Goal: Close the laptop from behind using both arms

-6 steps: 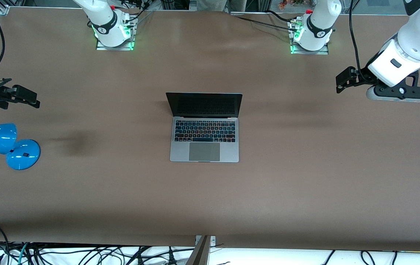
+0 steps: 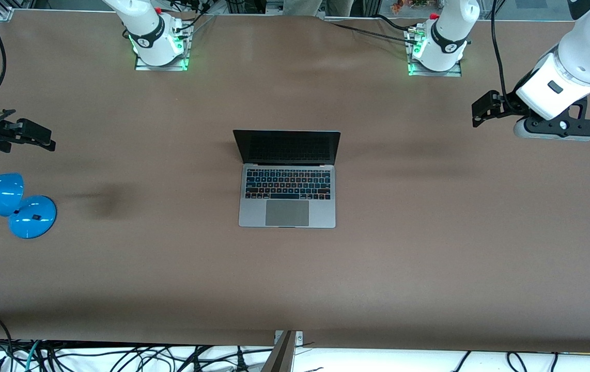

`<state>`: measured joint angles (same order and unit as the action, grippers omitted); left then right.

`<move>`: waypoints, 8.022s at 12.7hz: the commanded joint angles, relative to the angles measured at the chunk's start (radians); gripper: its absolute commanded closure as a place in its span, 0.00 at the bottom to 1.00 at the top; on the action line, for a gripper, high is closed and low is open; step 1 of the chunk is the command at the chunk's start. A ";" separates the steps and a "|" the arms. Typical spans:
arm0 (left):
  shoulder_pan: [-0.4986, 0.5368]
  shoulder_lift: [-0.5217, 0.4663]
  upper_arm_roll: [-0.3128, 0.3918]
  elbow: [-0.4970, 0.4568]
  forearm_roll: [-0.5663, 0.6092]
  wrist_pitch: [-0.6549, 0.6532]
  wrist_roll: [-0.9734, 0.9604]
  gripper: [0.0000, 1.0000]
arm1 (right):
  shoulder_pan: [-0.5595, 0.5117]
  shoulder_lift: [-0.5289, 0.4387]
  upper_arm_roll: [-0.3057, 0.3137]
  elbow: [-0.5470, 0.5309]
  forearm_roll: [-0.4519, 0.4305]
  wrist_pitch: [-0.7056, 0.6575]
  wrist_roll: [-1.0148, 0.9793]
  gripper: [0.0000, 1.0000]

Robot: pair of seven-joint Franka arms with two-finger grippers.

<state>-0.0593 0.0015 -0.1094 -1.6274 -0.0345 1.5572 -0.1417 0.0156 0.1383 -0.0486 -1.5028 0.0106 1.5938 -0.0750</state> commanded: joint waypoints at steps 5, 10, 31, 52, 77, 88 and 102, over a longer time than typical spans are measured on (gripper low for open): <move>0.003 -0.014 -0.050 -0.006 -0.031 0.003 -0.030 0.00 | -0.005 -0.025 0.000 -0.014 0.002 -0.009 -0.006 0.00; 0.004 -0.023 -0.211 -0.026 -0.033 0.017 -0.232 0.00 | 0.000 -0.025 0.009 -0.014 0.012 -0.011 -0.005 0.00; -0.008 0.070 -0.541 -0.266 -0.168 0.339 -0.599 0.06 | 0.523 0.182 0.079 -0.016 0.177 0.075 0.607 0.07; -0.054 0.462 -0.539 -0.121 -0.048 0.442 -0.719 1.00 | 0.621 0.357 0.087 -0.019 0.348 0.136 0.692 0.91; -0.074 0.690 -0.483 0.135 0.142 0.440 -0.783 1.00 | 0.598 0.415 0.073 -0.016 0.192 0.477 0.508 0.94; -0.139 0.778 -0.403 0.222 0.173 0.506 -0.783 1.00 | 0.598 0.471 0.047 -0.016 0.190 0.609 0.400 0.94; -0.185 0.825 -0.340 0.244 0.183 0.587 -0.773 1.00 | 0.580 0.564 0.032 -0.016 0.193 0.790 0.255 0.94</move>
<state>-0.2254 0.8068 -0.4582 -1.4203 0.1167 2.1330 -0.9097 0.6022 0.6974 -0.0223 -1.5190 0.2126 2.3656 0.1970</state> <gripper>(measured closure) 0.991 0.943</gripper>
